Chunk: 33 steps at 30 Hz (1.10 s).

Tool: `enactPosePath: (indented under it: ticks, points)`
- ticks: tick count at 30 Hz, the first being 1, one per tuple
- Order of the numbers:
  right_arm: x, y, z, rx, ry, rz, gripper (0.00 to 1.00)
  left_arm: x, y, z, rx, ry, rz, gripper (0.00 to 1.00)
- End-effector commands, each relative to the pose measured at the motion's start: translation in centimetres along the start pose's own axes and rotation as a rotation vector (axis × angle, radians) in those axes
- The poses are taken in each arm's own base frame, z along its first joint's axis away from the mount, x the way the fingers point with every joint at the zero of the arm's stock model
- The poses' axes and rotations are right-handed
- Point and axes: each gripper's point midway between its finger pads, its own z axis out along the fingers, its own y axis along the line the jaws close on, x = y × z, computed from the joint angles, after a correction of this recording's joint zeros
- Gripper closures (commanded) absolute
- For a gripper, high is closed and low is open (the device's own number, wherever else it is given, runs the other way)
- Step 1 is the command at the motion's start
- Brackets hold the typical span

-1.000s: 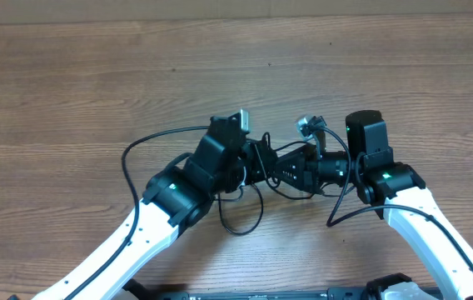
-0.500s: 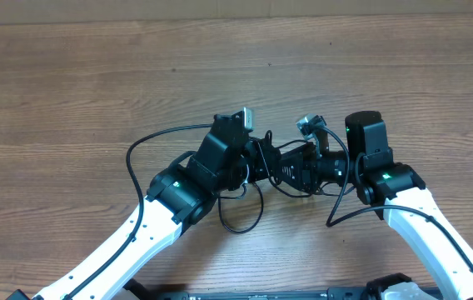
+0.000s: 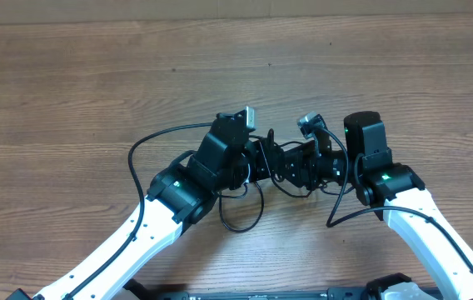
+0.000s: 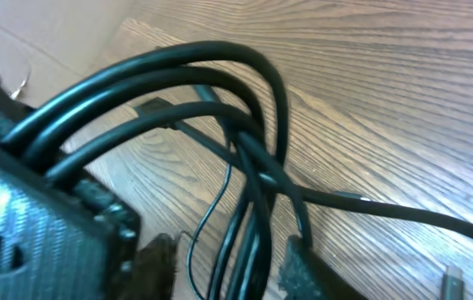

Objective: Untangle cables

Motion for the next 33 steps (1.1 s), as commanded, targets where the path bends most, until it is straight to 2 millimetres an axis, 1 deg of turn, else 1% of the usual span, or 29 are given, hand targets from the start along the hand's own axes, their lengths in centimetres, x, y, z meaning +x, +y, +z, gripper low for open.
enactPosePath:
  ticks: [1, 2, 8, 14, 19, 23, 29, 33]
  points:
    - [-1.4, -1.5, -0.5, 0.109, -0.044, -0.027, 0.65, 2.8, -2.5, -0.3, 0.099, 0.142, 0.01, 0.95]
    - [-1.4, -1.7, -0.5, 0.12, -0.046, -0.028, 0.7, 2.9, -2.4, -0.3, 0.096, 0.145, 0.009, 0.96]
    - [-1.9, -1.7, -0.5, 0.125, -0.062, -0.041, 0.8, 3.1, -2.2, -0.3, 0.088, 0.155, 0.004, 0.96]
    - [-2.3, -1.7, -0.6, 0.124, -0.077, -0.054, 0.96, 3.2, -2.3, -0.3, 0.091, 0.159, 0.004, 0.96]
    - [-2.2, -1.7, -0.6, 0.124, -0.075, -0.05, 0.96, 3.1, -2.2, -0.3, 0.088, 0.154, 0.004, 0.96]
    - [-2.3, -1.7, -0.6, 0.124, -0.079, -0.012, 0.96, 2.4, -1.6, -0.2, 0.056, 0.114, 0.001, 0.95]
    - [-2.3, -1.7, -0.6, 0.119, -0.084, 0.081, 0.96, 0.5, 1.6, -0.2, -0.104, -0.017, -0.048, 0.96]
    - [-2.4, -1.4, -0.7, 0.11, -0.09, 0.098, 0.96, -0.2, 3.0, -0.4, -0.174, -0.07, -0.063, 0.95]
